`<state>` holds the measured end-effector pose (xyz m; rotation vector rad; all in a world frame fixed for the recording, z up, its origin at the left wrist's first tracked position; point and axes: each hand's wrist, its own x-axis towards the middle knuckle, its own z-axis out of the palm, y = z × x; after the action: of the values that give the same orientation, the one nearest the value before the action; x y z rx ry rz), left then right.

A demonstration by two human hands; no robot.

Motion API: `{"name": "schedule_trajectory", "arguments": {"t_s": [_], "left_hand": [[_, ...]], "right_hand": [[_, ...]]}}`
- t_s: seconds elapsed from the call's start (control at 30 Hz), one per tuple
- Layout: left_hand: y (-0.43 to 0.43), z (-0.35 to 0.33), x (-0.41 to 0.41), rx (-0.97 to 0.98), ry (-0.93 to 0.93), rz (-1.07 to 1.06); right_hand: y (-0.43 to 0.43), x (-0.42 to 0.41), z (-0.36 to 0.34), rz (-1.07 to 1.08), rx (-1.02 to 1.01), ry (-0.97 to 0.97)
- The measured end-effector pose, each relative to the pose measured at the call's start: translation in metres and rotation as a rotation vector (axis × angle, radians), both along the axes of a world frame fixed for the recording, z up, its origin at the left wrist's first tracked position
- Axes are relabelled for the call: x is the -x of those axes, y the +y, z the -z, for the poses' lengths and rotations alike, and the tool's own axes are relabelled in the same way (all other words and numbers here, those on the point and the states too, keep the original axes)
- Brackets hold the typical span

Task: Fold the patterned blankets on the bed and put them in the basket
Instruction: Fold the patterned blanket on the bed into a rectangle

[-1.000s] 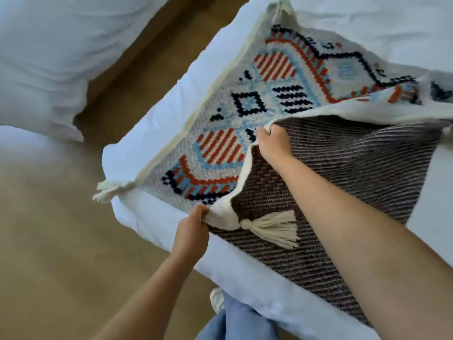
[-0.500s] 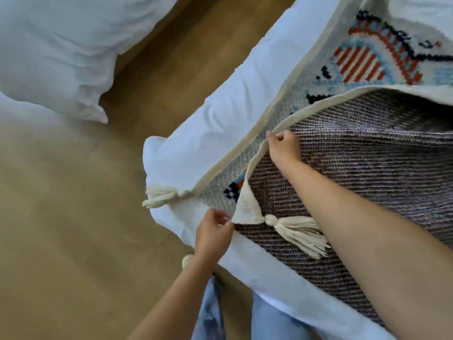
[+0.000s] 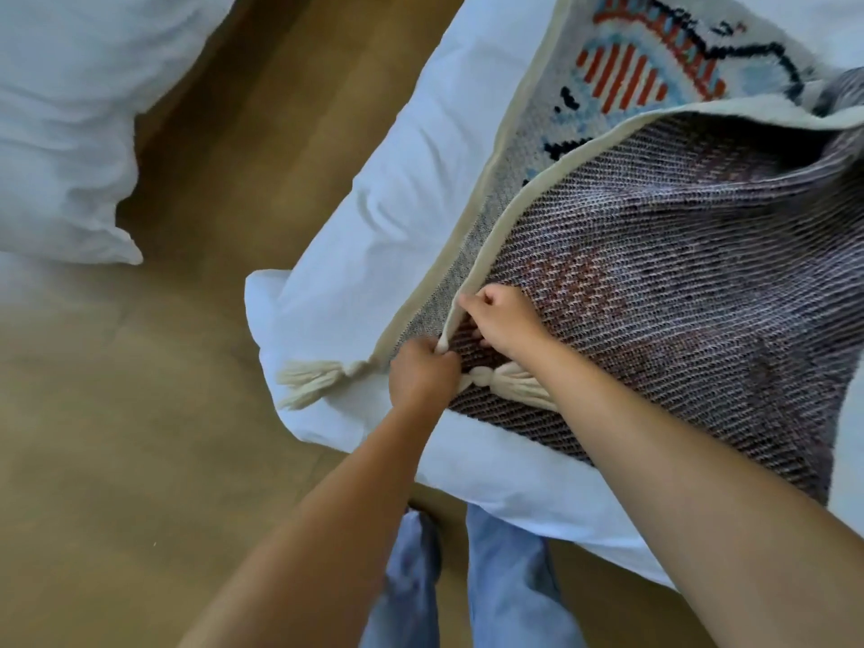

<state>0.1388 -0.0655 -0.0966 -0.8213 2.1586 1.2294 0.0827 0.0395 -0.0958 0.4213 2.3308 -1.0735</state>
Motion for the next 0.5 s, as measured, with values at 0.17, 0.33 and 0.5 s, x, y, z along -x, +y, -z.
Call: {"name": "schedule_trajectory", "arguments": {"t_s": [0.17,0.33,0.5], "left_hand": [[-0.063,0.012,0.002,-0.139,0.123,0.078],[-0.078,0.026,0.0,0.023,0.179,0.179],[-0.059,0.019,-0.011,0.179,0.032,0.345]], "right_hand": [[-0.025,-0.006,0.002,-0.025,-0.039,0.173],[-0.048,-0.03,0.018,-0.03,-0.059,0.265],[-0.055,-0.038,0.025,0.074,-0.062,0.291]]}}
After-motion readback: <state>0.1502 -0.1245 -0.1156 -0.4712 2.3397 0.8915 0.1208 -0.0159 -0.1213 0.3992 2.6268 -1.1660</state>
